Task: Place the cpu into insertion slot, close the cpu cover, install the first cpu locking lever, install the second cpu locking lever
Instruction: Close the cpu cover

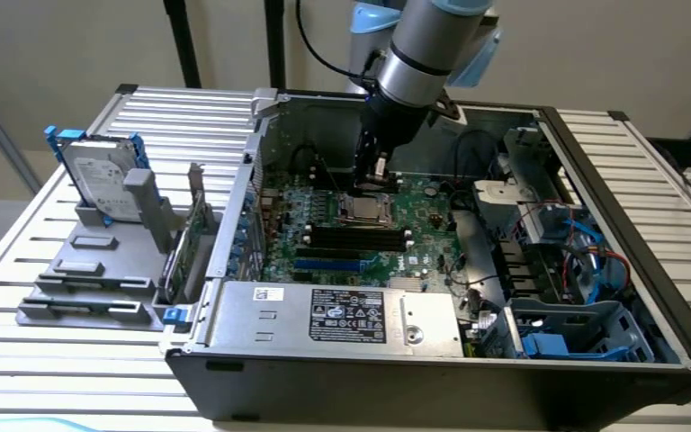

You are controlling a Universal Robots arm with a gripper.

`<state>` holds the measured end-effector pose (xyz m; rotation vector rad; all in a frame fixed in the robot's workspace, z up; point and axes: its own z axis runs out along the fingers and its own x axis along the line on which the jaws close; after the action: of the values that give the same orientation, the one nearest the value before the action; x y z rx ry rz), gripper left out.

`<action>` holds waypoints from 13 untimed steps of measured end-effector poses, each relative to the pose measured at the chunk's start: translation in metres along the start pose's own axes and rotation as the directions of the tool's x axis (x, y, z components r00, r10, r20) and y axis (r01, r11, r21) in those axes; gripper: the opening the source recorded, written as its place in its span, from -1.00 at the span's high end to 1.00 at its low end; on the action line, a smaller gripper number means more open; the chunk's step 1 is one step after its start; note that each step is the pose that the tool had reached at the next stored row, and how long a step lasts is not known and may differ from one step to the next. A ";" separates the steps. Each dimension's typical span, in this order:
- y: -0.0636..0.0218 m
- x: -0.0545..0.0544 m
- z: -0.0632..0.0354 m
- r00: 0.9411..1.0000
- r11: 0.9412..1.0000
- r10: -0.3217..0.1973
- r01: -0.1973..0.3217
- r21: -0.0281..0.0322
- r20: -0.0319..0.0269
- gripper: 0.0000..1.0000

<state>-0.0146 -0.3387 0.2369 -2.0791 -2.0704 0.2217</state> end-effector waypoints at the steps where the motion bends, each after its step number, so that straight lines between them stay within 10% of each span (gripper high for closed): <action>1: -0.0001 0.000 0.0019 1.000 1.000 0.000 0.000 0.000 0.000 0.79; 8: -0.0049 -0.001 0.0161 1.000 1.000 0.000 0.000 0.000 -0.001 0.79; 13: -0.0064 -0.001 0.0242 1.000 1.000 -0.003 0.003 0.000 -0.013 0.79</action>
<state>-0.0267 -0.3390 0.2150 -2.0715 -2.0665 0.2068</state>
